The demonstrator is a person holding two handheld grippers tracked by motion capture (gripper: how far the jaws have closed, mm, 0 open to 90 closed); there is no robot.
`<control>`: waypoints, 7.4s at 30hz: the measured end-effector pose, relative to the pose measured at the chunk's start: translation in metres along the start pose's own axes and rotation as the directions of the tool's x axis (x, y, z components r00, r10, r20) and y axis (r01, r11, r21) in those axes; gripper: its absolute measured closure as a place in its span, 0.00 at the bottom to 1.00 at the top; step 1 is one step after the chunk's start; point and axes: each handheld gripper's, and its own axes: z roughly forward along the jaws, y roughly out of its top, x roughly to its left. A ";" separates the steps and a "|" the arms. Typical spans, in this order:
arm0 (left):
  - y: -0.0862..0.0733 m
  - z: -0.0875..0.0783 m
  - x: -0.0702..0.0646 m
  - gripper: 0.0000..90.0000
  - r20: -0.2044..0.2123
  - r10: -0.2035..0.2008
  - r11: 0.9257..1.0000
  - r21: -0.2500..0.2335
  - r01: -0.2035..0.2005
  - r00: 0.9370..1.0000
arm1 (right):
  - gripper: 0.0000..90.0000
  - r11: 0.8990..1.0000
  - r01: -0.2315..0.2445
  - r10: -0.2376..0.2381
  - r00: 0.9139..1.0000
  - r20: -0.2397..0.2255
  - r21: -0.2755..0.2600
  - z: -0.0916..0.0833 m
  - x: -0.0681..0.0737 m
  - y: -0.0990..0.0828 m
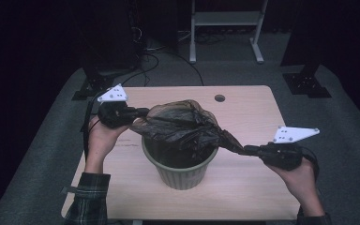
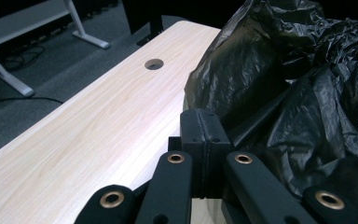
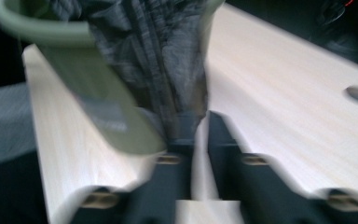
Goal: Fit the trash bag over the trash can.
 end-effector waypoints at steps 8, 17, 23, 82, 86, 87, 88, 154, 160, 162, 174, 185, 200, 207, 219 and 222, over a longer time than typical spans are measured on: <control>-0.003 0.000 0.002 1.00 0.003 -0.005 1.000 -0.008 0.005 1.000 | 0.77 0.989 0.018 -0.018 1.000 0.001 -0.146 -0.017 -0.006 0.051; -0.002 -0.001 0.003 1.00 0.011 -0.010 1.000 -0.025 0.010 1.000 | 0.65 0.995 -0.017 -0.002 0.983 -0.184 -0.100 0.056 -0.017 0.097; -0.005 -0.006 0.006 1.00 -0.002 -0.012 1.000 -0.018 0.012 1.000 | 1.00 1.000 0.022 -0.020 0.983 -0.182 0.006 0.095 -0.015 0.104; -0.053 0.009 0.018 1.00 -0.071 -0.114 0.989 0.089 0.120 0.991 | 1.00 0.994 0.014 -0.046 0.955 -0.292 -0.111 0.039 0.012 0.050; -0.059 0.008 0.016 1.00 -0.071 -0.117 0.988 0.090 0.123 0.991 | 1.00 0.995 0.032 -0.061 0.944 -0.325 -0.095 0.031 0.029 0.031; -0.060 0.008 0.016 1.00 -0.071 -0.119 0.988 0.090 0.126 0.990 | 1.00 0.995 0.035 -0.065 0.939 -0.337 -0.093 0.030 0.033 0.027; -0.061 0.008 0.016 1.00 -0.073 -0.122 0.987 0.093 0.128 0.990 | 1.00 0.995 0.039 -0.067 0.935 -0.349 -0.089 0.029 0.036 0.024; -0.083 0.048 0.030 1.00 -0.073 -0.180 0.970 0.156 0.189 0.981 | 0.58 0.992 -0.009 -0.005 0.995 -0.104 -0.127 0.044 0.020 0.066; -0.084 0.051 0.030 1.00 -0.066 -0.179 0.971 0.150 0.187 0.982 | 0.73 0.995 -0.067 0.061 0.995 -0.076 -0.070 0.076 -0.007 0.080; -0.085 0.051 0.030 1.00 -0.066 -0.180 0.971 0.149 0.188 0.982 | 0.86 0.995 -0.073 0.068 0.995 -0.079 -0.065 0.083 -0.011 0.081; -0.085 0.049 0.031 1.00 -0.067 -0.180 0.972 0.143 0.188 0.981 | 0.66 0.991 -0.089 0.087 0.996 -0.031 -0.100 0.091 -0.021 0.088; -0.082 0.050 0.032 1.00 -0.071 -0.178 0.972 0.140 0.187 0.981 | 1.00 0.996 -0.060 0.062 0.998 0.032 -0.062 0.102 -0.025 0.095; -0.119 0.069 0.044 1.00 -0.113 -0.226 0.940 0.235 0.247 0.968 | 0.88 0.993 -0.120 0.119 0.983 0.142 -0.005 0.135 -0.052 0.069; -0.117 0.063 0.044 0.80 -0.082 -0.273 0.945 0.165 0.283 0.959 | 0.72 0.991 -0.097 0.106 0.988 0.108 -0.089 0.099 -0.044 0.071; -0.108 0.007 0.015 0.17 -0.096 -0.167 0.980 0.097 0.176 0.981 | 0.31 0.990 -0.038 0.040 0.999 0.009 -0.134 0.071 -0.023 0.075; -0.114 -0.007 0.001 0.07 -0.102 -0.138 0.984 0.100 0.148 0.985 | 0.21 0.989 -0.026 0.024 1.000 -0.018 -0.143 0.070 -0.020 0.077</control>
